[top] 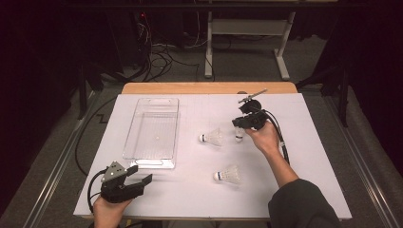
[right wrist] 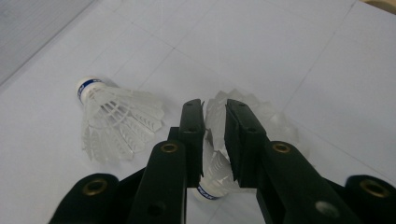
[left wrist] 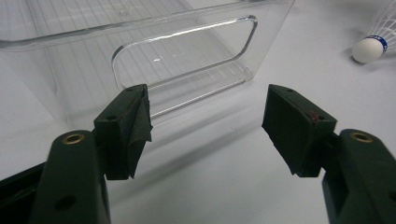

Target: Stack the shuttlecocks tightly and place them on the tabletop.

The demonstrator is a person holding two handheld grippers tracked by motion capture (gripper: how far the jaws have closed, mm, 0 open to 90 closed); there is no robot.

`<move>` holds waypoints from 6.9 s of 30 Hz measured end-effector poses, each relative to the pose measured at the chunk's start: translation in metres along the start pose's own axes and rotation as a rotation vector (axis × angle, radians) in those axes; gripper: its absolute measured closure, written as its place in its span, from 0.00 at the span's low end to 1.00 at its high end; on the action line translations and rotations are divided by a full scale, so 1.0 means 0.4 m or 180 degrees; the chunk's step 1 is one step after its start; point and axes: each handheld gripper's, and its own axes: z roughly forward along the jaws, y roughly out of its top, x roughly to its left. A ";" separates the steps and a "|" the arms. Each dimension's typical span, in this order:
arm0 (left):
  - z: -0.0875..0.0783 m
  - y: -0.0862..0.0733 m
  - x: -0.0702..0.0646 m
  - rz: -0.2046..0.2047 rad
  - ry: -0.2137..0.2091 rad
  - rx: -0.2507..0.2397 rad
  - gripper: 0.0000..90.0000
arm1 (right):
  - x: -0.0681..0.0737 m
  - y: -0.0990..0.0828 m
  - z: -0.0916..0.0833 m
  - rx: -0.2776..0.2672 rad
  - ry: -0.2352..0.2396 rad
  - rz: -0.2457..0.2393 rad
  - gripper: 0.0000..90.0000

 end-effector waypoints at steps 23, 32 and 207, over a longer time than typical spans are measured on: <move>0.003 0.000 -0.001 0.0000 0.0013 0.0029 0.37 | -0.051 -0.075 -0.051 0.0021 0.0033 0.0167 0.85; -0.001 0.001 -0.002 0.0022 0.0018 -0.0001 0.37 | -0.053 -0.102 -0.065 0.0016 0.0070 0.0183 0.85; -0.004 0.001 -0.001 0.0016 0.0000 -0.0036 0.38 | 0.088 -0.074 0.042 -0.0213 0.0675 0.0110 0.80</move>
